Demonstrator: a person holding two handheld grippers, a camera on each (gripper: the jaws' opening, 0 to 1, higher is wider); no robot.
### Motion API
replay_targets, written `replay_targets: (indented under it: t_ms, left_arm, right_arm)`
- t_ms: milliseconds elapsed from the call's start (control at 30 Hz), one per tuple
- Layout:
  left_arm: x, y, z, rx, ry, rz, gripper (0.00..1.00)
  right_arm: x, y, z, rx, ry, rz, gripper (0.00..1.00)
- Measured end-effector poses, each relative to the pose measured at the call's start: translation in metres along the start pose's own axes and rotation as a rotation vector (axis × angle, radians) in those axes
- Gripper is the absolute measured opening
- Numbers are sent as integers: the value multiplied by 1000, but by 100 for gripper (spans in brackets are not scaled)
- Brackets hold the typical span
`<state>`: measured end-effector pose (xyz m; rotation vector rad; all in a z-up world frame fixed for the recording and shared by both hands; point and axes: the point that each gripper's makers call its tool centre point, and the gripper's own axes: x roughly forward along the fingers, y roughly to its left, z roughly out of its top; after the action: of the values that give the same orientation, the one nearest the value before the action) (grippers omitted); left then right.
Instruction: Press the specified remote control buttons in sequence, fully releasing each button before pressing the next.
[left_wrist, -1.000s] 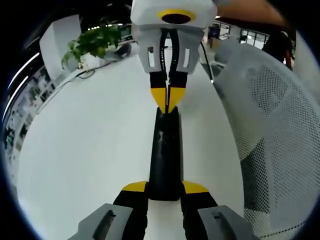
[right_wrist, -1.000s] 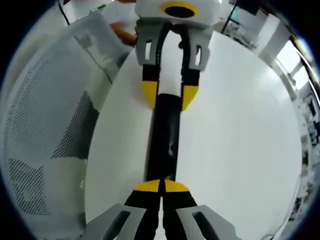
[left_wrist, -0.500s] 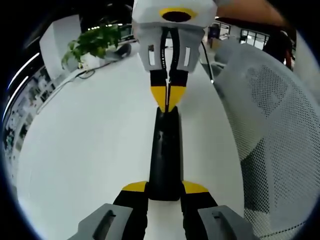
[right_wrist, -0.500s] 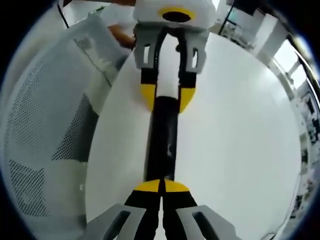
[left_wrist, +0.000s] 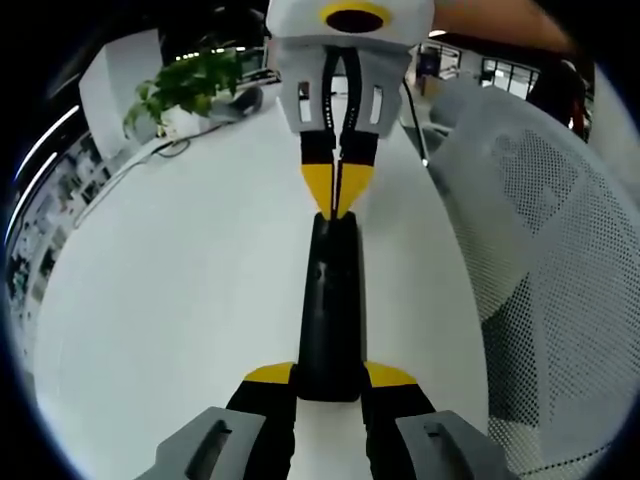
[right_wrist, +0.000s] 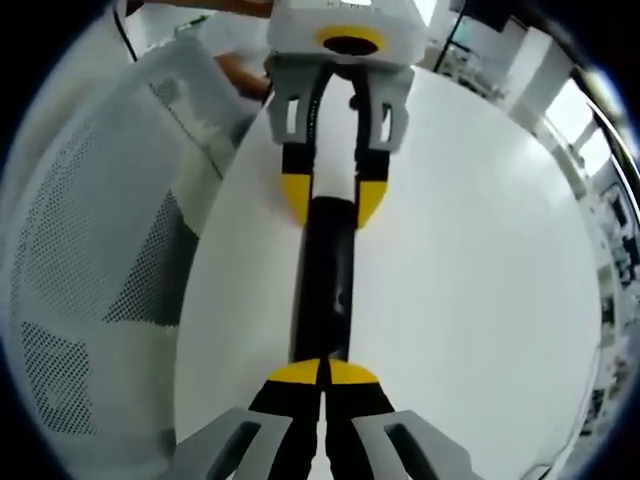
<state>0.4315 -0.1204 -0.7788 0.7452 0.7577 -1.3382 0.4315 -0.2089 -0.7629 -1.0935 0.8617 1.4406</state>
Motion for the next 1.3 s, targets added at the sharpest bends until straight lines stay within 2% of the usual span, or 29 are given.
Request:
replay_targets:
  t_ms: [1300]
  left_arm:
    - [0, 0, 0, 7, -4, -3, 25]
  right_arm:
    - [12, -2, 20, -34, -7, 31, 0]
